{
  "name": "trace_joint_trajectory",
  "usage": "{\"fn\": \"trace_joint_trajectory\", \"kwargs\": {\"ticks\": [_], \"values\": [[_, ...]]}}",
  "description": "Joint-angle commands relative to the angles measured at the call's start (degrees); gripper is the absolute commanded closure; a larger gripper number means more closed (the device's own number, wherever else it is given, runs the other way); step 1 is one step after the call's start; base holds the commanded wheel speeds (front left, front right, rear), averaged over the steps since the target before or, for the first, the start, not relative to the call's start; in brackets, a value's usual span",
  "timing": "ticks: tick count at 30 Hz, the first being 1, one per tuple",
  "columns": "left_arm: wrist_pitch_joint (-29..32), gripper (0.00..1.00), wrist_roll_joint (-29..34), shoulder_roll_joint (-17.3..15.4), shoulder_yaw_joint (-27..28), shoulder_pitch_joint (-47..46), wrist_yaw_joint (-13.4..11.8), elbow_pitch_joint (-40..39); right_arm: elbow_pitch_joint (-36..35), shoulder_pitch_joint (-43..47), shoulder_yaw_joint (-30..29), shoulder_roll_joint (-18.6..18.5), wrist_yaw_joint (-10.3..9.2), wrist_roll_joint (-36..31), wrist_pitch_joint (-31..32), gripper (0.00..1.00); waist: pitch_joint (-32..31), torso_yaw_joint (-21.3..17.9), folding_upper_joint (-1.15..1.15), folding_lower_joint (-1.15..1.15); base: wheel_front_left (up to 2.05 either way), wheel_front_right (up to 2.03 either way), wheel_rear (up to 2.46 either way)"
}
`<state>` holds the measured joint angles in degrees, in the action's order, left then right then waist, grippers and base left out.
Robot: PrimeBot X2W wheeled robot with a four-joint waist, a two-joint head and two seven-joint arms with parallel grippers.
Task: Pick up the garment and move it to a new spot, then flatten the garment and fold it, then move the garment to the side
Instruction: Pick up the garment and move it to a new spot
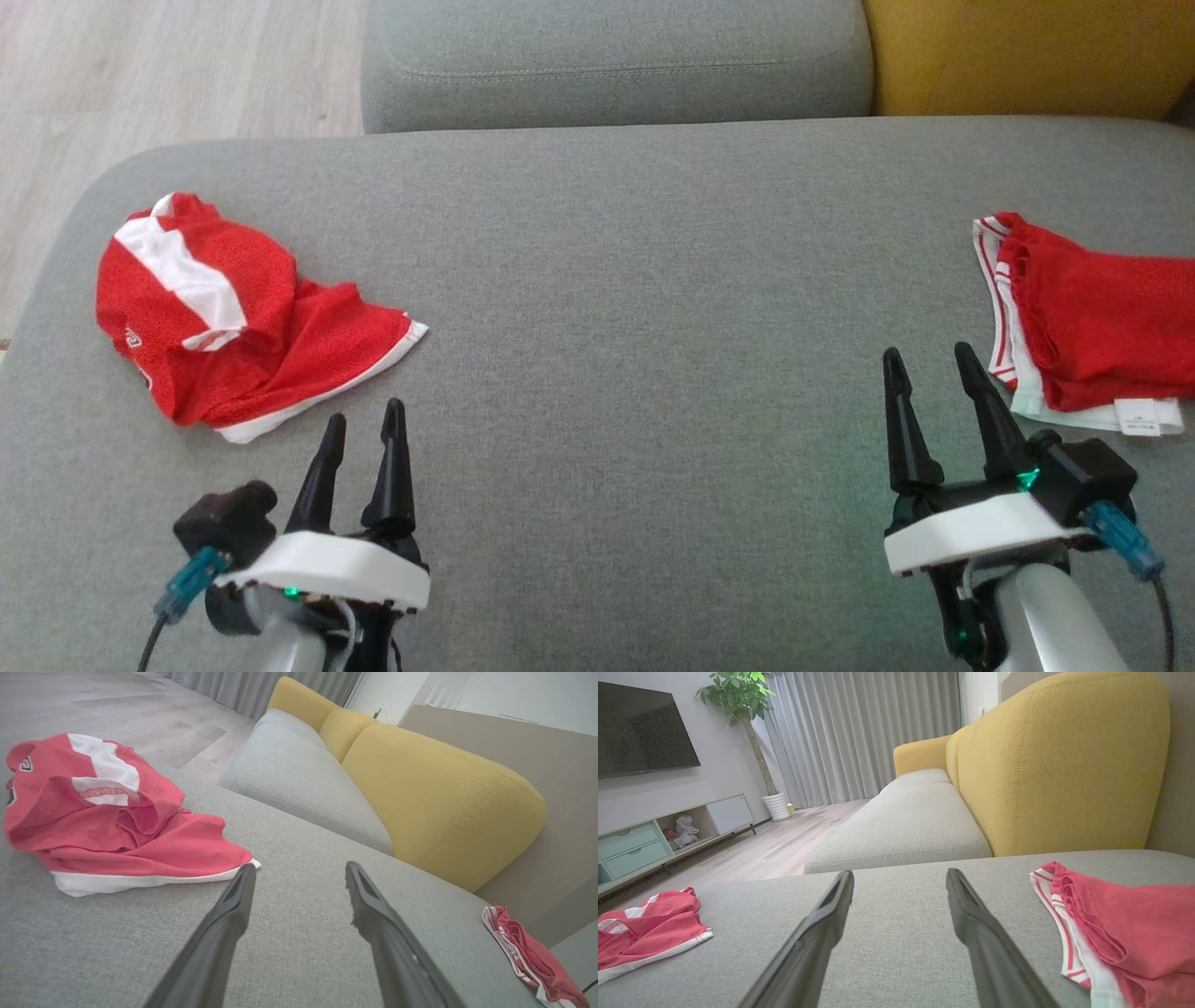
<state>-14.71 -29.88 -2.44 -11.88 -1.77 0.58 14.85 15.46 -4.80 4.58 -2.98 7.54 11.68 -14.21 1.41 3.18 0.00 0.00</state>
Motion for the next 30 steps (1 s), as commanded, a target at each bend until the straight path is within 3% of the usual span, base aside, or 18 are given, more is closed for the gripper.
{"fn": "trace_joint_trajectory", "kwargs": {"ticks": [1, 11, 30], "values": [[-0.29, 0.0, 0.37, -0.43, 2.2, -1.88, 0.31, -2.09, -2.2, -1.24, 1.17, 0.1, -0.05, 0.45, -0.78, 0.0, 0.07, -0.14, 0.0, 0.0, 0.0, 0.0, 0.0], [-0.29, 0.0, 0.11, -0.43, 2.48, -2.8, 0.31, -1.73, -2.37, -1.47, 2.25, 0.1, -0.05, 1.0, -0.78, 0.0, 0.17, 2.25, 0.0, 0.0, 0.0, 0.0, 0.0], [-0.29, 0.0, 1.97, -0.43, 7.09, -1.4, -0.15, -3.18, -0.6, -0.76, 7.89, 0.1, -0.05, 3.68, -0.79, 0.0, -2.16, 18.55, 0.0, 0.0, 0.0, 0.0, 0.0]]}}
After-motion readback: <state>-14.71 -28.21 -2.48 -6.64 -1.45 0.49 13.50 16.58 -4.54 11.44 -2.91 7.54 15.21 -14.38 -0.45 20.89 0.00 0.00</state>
